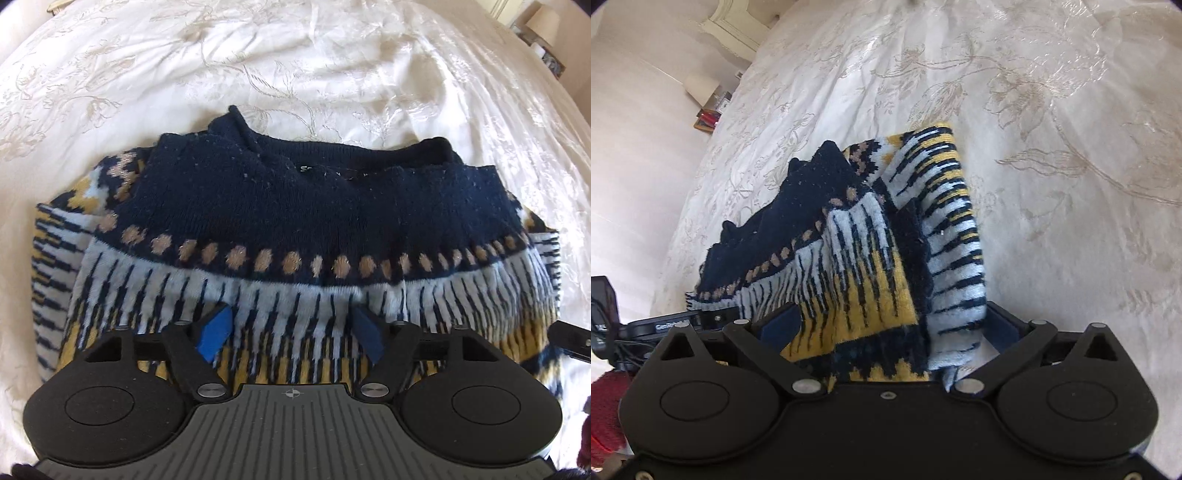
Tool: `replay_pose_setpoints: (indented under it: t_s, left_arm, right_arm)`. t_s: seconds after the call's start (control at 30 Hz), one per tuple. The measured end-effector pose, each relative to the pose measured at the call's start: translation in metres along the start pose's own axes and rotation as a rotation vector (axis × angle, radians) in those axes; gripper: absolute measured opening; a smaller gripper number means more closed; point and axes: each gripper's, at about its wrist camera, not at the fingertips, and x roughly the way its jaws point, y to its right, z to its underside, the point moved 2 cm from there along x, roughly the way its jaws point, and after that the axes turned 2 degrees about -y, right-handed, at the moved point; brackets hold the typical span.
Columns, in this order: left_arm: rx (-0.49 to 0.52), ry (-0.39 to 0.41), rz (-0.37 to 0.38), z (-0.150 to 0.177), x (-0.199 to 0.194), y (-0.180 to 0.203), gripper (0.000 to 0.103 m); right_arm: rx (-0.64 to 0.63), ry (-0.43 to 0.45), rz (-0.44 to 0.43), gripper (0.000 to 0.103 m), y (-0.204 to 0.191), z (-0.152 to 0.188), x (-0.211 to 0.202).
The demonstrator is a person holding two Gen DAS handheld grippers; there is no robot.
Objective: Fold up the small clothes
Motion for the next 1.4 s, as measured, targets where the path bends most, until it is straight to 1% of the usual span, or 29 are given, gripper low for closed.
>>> replay_pose_setpoints:
  t_s: [0.07,0.17,0.2,0.27,0.43,0.63,0.83,1.0,1.03,1.07,1.1,1.13,1.2,1.27,1.33,1.4]
  left_arm:
    - [0.022,-0.005,-0.013,-0.003,0.007,0.005,0.086]
    - [0.037,-0.004,-0.03,-0.003,0.013,0.01,0.095]
    - [0.036,-0.001,-0.03,-0.003,0.014,0.01,0.096]
    - [0.033,0.007,-0.021,-0.002,0.016,0.01,0.102]
    - [0.057,0.015,-0.034,-0.002,0.019,0.008,0.103]
    - [0.055,0.009,-0.062,-0.003,0.024,0.015,0.103]
    - [0.057,0.003,-0.074,-0.003,0.024,0.016,0.103]
    - [0.059,-0.001,-0.074,-0.003,0.025,0.017,0.103]
    - [0.059,0.0,-0.074,-0.002,0.025,0.017,0.103]
    - [0.059,-0.001,-0.074,-0.002,0.025,0.017,0.103]
    - [0.058,-0.001,-0.073,-0.002,0.025,0.017,0.103]
    - [0.058,-0.002,-0.072,-0.002,0.026,0.017,0.103]
    - [0.057,-0.011,-0.066,-0.004,0.025,0.016,0.103]
    - [0.047,-0.025,-0.057,-0.009,0.019,0.013,0.099]
    - [0.03,0.003,-0.039,-0.016,0.007,0.01,0.091]
    - [0.016,0.042,-0.047,-0.027,0.001,0.008,0.091]
  right_arm:
    - [0.026,-0.007,-0.047,0.103,0.003,-0.003,0.005]
    - [0.047,-0.008,-0.094,0.103,0.007,-0.007,0.011]
    - [0.054,-0.008,-0.105,0.103,0.008,-0.008,0.013]
    - [0.063,-0.006,-0.117,0.103,0.009,-0.009,0.015]
    - [0.04,-0.016,-0.126,0.103,0.007,-0.01,0.02]
    - [0.061,-0.012,-0.171,0.103,0.013,-0.012,0.022]
    - [0.058,-0.01,-0.183,0.103,0.014,-0.011,0.019]
    - [0.052,-0.04,-0.189,0.102,0.016,-0.014,0.016]
    - [0.041,-0.047,-0.174,0.096,0.013,-0.015,0.016]
    - [0.027,-0.052,-0.154,0.076,0.01,-0.016,0.016]
    - [0.014,-0.063,-0.137,0.06,0.008,-0.016,0.017]
    - [0.009,-0.085,-0.126,0.038,0.007,-0.015,0.019]
    - [-0.019,-0.08,-0.104,0.038,-0.001,-0.013,0.017]
    - [-0.068,-0.07,-0.071,0.038,-0.013,-0.013,0.012]
    - [-0.088,-0.055,-0.061,0.038,-0.023,-0.013,0.005]
    - [-0.102,-0.044,-0.057,0.038,-0.031,-0.013,-0.003]
